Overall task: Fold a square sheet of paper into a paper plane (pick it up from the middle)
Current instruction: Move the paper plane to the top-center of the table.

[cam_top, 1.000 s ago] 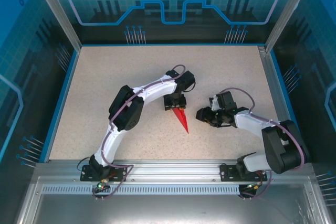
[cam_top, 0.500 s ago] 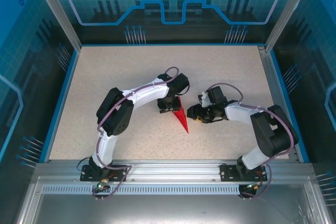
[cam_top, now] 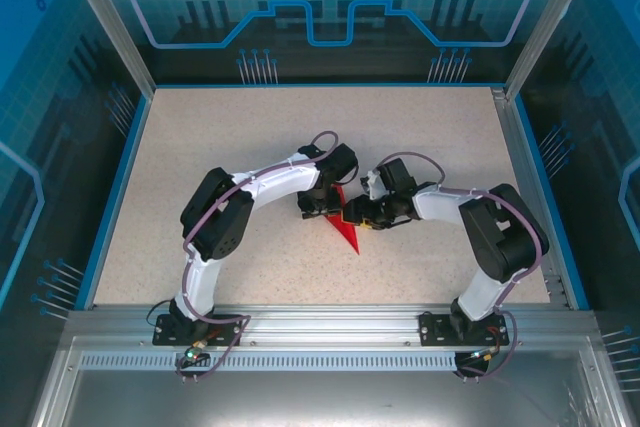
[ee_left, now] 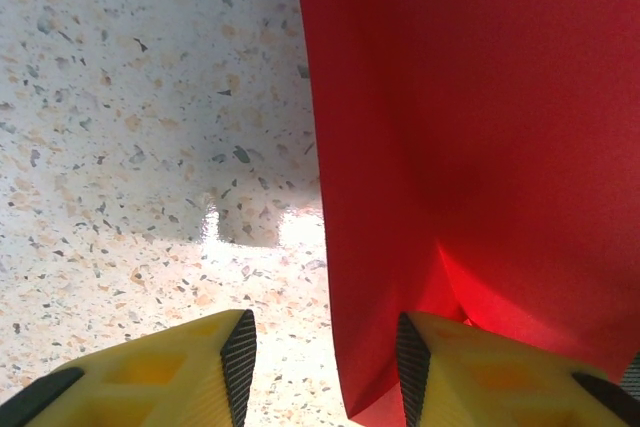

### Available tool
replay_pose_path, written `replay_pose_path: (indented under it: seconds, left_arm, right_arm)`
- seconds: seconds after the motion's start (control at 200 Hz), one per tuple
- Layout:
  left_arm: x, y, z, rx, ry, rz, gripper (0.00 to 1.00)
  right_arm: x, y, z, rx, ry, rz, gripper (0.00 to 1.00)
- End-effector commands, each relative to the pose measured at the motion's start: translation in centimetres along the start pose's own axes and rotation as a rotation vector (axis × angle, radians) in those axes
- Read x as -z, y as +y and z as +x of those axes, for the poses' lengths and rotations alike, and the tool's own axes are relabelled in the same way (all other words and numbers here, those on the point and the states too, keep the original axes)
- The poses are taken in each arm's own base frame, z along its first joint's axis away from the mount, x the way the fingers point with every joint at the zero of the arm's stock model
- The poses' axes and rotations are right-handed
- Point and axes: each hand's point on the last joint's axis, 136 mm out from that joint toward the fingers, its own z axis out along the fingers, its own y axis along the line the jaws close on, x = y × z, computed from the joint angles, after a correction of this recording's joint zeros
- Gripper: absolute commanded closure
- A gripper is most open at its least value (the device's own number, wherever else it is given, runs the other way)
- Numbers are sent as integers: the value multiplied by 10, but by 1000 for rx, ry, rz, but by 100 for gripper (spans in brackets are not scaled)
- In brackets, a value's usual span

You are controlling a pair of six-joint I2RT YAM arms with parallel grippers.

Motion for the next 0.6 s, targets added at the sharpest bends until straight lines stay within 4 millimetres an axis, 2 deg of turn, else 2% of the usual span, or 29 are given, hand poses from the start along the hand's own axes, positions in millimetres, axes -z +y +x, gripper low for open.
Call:
replay_pose_path:
  seconds: [0.0,0.3,0.44,0.595]
  left_arm:
    - [13,3,-4,6,-32,16,55]
    - [12,3,-3,11,-29,20,55]
    - [12,4,-2,14,-29,21,55]
    - [13,4,-3,18,-35,26,55]
  right_arm:
    - [-3,15,-1,52,21,-36,48]
    - [-6,12,6,68,39,-16,50]
    - [-9,11,9,88,51,0,58]
    - [-15,8,12,100,67,33,62]
